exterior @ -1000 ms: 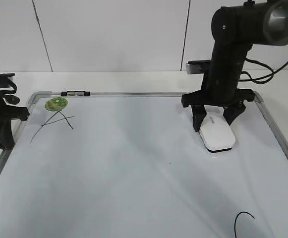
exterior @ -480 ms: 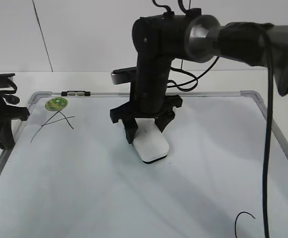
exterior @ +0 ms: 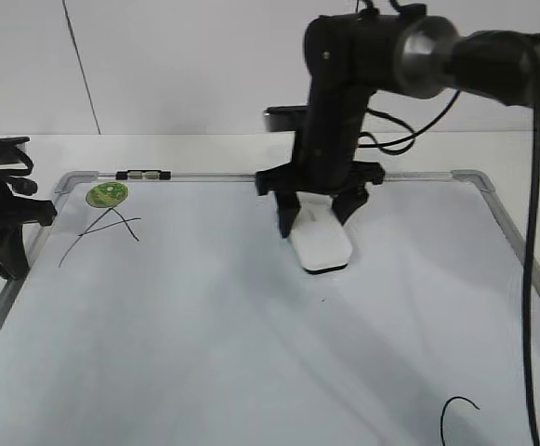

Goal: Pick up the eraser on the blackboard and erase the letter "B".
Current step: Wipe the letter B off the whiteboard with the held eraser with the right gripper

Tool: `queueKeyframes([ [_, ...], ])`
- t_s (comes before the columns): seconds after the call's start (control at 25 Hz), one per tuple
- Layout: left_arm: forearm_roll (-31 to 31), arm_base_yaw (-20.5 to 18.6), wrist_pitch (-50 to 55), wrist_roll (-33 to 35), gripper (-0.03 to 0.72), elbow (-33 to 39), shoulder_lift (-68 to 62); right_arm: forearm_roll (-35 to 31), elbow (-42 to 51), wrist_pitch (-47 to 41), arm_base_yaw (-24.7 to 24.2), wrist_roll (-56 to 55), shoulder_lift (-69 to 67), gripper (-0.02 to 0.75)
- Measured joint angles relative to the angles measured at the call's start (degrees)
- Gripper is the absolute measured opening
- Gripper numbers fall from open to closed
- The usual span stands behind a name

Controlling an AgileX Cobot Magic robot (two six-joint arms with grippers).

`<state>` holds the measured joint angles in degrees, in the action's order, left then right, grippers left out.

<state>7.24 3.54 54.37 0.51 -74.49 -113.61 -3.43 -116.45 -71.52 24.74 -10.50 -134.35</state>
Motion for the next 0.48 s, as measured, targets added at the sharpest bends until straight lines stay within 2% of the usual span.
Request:
queueKeyframes([
  [0.2,-0.1,0.0,0.11,0.0,0.017,0.0,0.0,0.97,0.72,0.46,-6.28,-0.27,0.39,0.532],
  [0.48,-0.32,0.0,0.21,0.0,0.017,0.0,0.0,3.43,7.76,1.55,-5.82,0.1,6.34,0.532],
])
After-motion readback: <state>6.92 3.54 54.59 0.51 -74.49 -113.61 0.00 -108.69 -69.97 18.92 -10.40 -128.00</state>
